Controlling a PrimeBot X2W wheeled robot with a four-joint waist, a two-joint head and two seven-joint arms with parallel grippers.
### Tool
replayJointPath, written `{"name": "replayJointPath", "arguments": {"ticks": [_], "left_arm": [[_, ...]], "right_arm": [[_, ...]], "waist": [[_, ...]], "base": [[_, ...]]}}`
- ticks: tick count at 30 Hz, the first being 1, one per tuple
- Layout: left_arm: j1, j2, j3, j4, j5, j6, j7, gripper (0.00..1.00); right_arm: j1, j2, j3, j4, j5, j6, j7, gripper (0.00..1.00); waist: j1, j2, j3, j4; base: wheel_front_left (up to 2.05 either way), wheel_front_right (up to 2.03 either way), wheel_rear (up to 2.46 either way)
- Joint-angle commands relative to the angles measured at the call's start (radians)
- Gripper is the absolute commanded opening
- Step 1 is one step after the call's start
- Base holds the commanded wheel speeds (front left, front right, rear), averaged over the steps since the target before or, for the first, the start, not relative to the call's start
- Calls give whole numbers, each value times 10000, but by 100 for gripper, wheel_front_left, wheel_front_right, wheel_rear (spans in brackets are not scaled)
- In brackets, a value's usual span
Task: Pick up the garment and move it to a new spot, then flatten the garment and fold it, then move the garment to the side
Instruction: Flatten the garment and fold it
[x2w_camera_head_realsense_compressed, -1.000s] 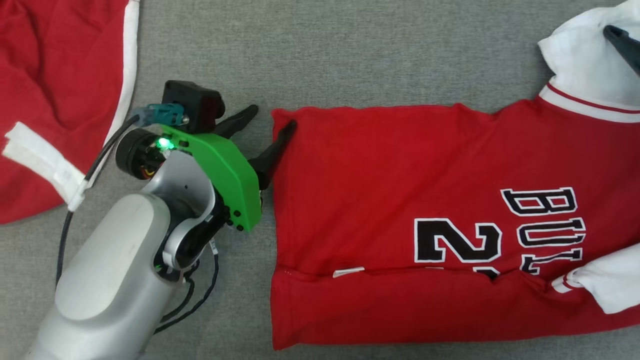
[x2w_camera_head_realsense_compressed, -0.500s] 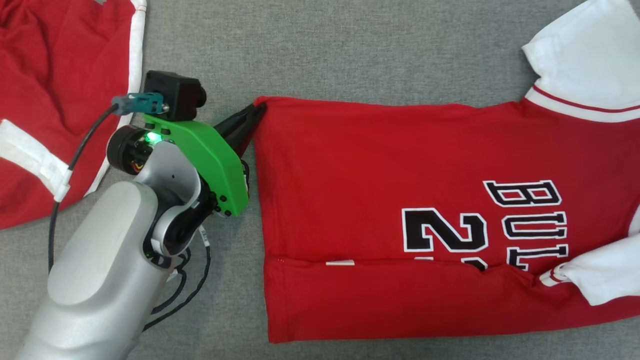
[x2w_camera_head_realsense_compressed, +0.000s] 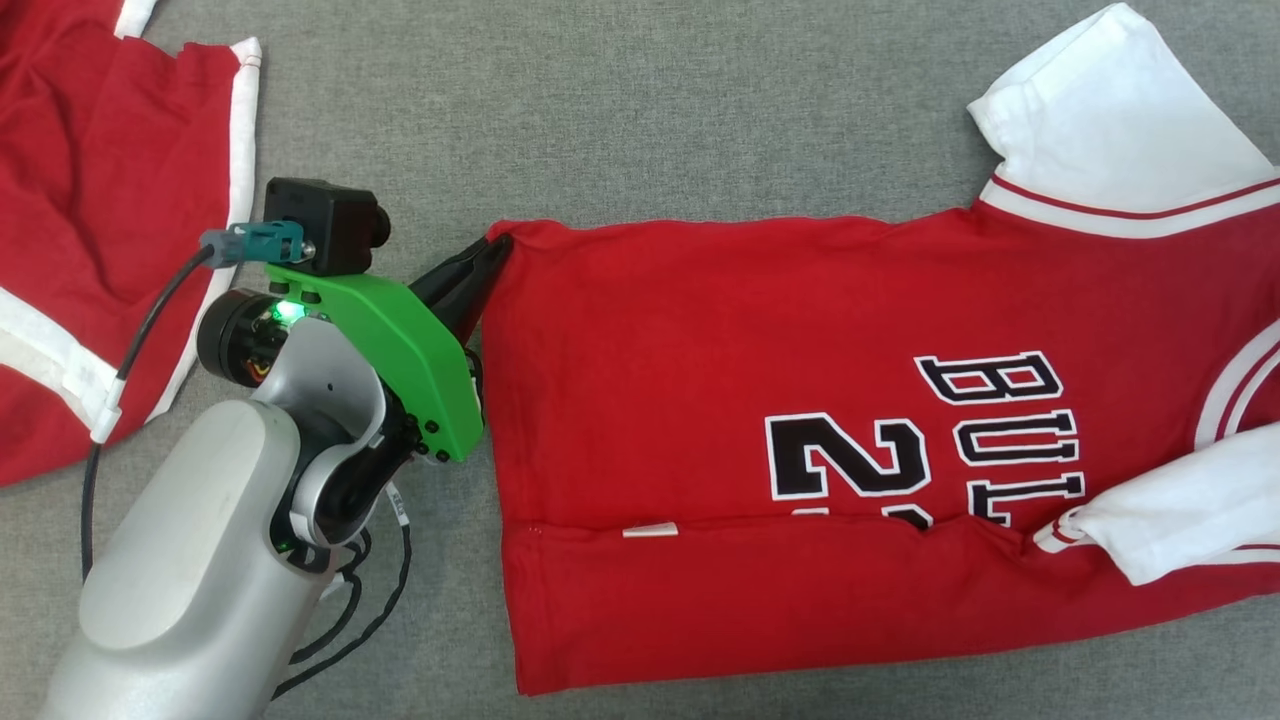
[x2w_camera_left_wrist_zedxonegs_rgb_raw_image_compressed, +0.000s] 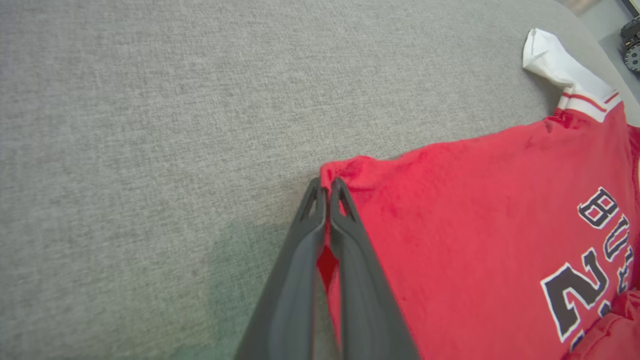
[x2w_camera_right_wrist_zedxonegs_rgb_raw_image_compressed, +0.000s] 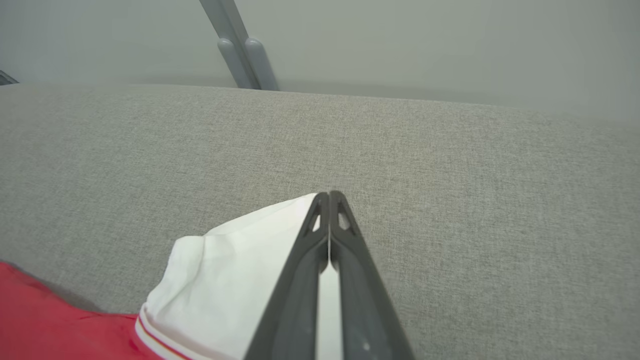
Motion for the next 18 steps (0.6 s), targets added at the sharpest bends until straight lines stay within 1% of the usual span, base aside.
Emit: {"name": "replayJointPath", "arguments": {"ticks": [1,3,4,5,6,7,11,13,14,16,18], "left_arm": [[69,49,2,-15,-12,87,24,0],[72,72,38,27,-5,98,-24,0],[90,20,129,39,-18,200,-121,0],[89,-15,154,42,33,225,-214,14],[109,-17,128,74,119,246,-284,92],[134,-10,131,98,217,279,-426,100],[444,-34,55,313,598,350,-1162,100],[746,-78,67,359,776,377,-1668,100],[917,-19,23,367,969,320,-2028,100],[1427,-81,128,385,1090,466,-2812,100],[1942,46,121,407,1569,702,-3585,100]], "right_arm": [[-33,-55,63,-3,82,1,-85,0],[-83,-79,165,22,64,1,-141,0],[-130,-116,208,33,-54,1,-237,0],[-186,-127,217,57,-186,1,-371,3],[-193,-89,246,101,-288,1,-524,45],[-181,-45,284,111,-414,1,-706,99],[130,267,398,275,-1083,1,-1836,100],[436,385,425,314,-1494,1,-2507,100],[667,496,462,349,-1731,-1,-2896,100],[1224,798,453,418,-2018,1,-3506,100],[1812,1041,464,451,-2344,-1,-4025,100]], "waist": [[0,0,20,15],[0,0,16,31],[0,0,14,39],[0,0,3,47],[0,0,-32,49],[0,0,-78,48],[0,0,-560,-10],[0,0,-911,-81],[0,0,-1179,-139],[0,0,-1684,-239],[0,0,-2211,-381]], "base": [[0,0,0],[0,0,0],[0,0,0],[0,0,0],[0,0,0],[0,0,0],[0,0,0],[0,0,0],[0,0,0],[0,0,0],[0,0,0]]}}
